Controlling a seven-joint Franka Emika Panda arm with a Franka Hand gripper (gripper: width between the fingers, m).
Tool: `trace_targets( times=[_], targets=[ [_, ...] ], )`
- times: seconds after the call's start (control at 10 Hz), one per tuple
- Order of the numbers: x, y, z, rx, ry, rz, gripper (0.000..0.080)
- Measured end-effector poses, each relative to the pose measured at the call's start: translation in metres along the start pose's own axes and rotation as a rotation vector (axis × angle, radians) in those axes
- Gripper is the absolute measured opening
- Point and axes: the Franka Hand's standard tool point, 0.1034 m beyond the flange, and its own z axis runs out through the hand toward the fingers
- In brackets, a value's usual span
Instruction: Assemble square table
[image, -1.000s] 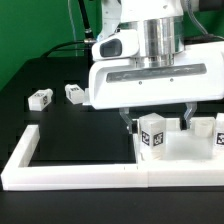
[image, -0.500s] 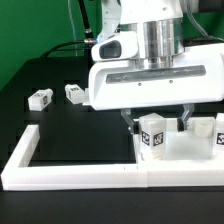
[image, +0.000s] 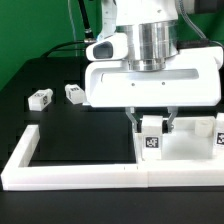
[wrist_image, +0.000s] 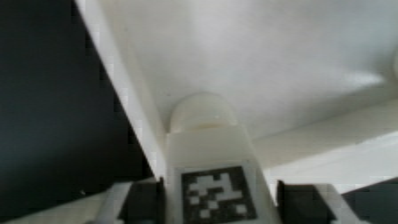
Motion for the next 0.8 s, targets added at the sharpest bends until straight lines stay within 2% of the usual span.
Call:
trace_targets(
  times=[0.2,0.5,0.6,0.7,0.8],
  targets=[
    [-0.0007,-0.0009,0.0003,0.000,-0.001,0.114,0.0298],
    [0.0008,-0.0095,-0.0009,-0.024,-0.070,0.689,0.0293],
    [0.0025,-0.0099,0.0024,0.000,-0.091,0.905,0.0293],
    [0.0054,-0.0085,0.0027,0.045,-0.126,1.109,0.0294],
    [0.0046,-0.0074,0.0033,0.041,-0.132,1.203,0.0294]
  ],
)
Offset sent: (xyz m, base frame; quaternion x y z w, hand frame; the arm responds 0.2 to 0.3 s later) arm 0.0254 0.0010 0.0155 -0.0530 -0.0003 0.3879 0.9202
